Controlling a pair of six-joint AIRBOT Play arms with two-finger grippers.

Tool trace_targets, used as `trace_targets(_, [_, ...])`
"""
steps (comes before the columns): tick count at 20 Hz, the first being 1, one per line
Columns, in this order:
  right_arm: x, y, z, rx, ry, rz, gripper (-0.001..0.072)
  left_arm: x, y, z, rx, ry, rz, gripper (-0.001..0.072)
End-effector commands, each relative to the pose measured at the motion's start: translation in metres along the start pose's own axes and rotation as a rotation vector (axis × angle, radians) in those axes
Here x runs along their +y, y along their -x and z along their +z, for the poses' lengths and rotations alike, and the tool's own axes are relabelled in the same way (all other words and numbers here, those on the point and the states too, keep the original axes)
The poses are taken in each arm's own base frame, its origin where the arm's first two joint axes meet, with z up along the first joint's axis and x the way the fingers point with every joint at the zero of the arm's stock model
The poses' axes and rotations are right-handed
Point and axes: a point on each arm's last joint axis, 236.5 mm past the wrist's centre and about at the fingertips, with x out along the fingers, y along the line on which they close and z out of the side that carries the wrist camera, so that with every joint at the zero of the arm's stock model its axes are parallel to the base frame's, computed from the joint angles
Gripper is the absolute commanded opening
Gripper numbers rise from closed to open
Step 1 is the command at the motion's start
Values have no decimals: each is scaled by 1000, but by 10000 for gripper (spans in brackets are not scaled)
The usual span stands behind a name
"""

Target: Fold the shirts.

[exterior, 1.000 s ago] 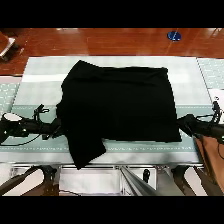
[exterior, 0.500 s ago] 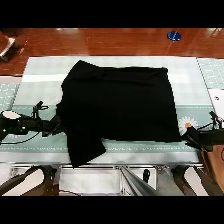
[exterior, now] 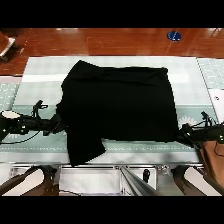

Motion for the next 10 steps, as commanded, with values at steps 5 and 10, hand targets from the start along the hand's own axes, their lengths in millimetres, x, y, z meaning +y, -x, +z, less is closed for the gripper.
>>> trace_targets(5, [68, 7, 32, -132, 123, 295, 22, -2, 0, 10, -37, -1, -4, 26])
trace_targets(10, [142, 89, 56, -212, 335, 396, 21, -119, 79, 89, -307, -164, -250, 25])
